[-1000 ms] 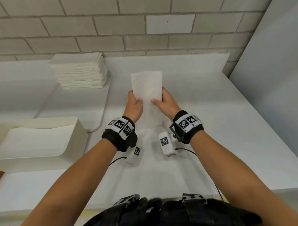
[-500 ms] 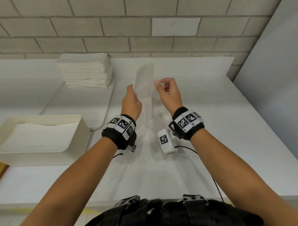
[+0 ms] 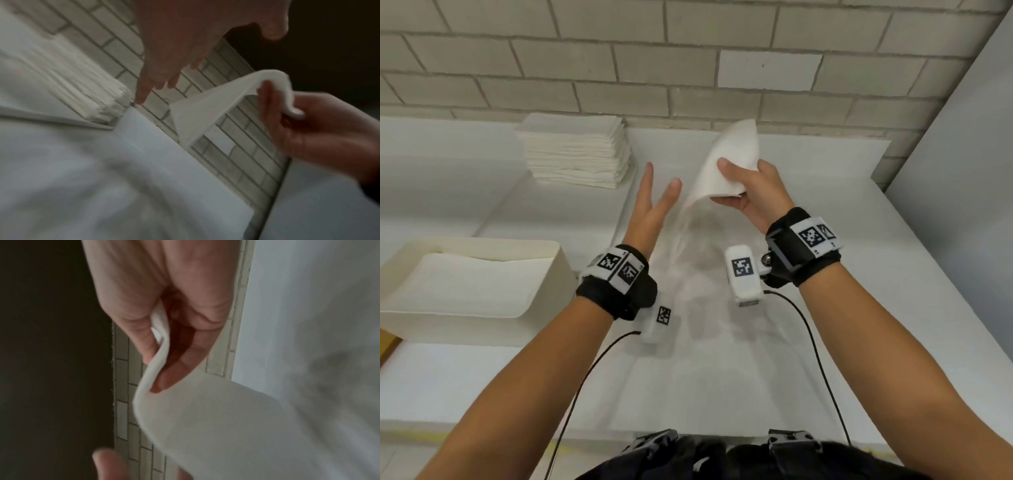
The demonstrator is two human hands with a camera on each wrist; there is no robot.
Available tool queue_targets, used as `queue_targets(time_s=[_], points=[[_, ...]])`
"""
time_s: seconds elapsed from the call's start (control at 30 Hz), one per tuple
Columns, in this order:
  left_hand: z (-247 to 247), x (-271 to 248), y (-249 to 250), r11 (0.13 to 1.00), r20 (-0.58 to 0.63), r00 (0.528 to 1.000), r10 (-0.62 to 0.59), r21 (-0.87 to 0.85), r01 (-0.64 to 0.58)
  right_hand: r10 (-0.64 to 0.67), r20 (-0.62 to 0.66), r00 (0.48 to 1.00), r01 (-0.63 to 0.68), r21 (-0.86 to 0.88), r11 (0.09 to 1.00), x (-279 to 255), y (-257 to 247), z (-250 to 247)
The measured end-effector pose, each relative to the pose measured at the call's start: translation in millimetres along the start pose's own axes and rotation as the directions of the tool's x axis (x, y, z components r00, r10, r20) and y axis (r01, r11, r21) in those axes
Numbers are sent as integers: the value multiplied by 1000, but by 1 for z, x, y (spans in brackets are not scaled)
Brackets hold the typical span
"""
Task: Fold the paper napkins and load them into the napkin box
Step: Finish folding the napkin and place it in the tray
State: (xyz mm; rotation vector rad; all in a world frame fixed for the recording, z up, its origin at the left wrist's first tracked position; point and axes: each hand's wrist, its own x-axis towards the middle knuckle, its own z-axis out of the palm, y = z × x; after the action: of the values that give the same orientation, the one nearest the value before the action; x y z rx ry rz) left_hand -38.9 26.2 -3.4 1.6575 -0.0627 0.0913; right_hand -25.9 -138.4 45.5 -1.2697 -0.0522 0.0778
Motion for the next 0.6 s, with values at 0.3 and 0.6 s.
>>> queue_targets(time_s=[0.3,0.6], points=[[-68,19,54,682,334,891,-309,-575,452,-132,137,982,90,278,956,1,-27,80],[-153,-17,75,688,414,882,-224,-574,444,-227,62,972,201,283,938,-23,-9,166]])
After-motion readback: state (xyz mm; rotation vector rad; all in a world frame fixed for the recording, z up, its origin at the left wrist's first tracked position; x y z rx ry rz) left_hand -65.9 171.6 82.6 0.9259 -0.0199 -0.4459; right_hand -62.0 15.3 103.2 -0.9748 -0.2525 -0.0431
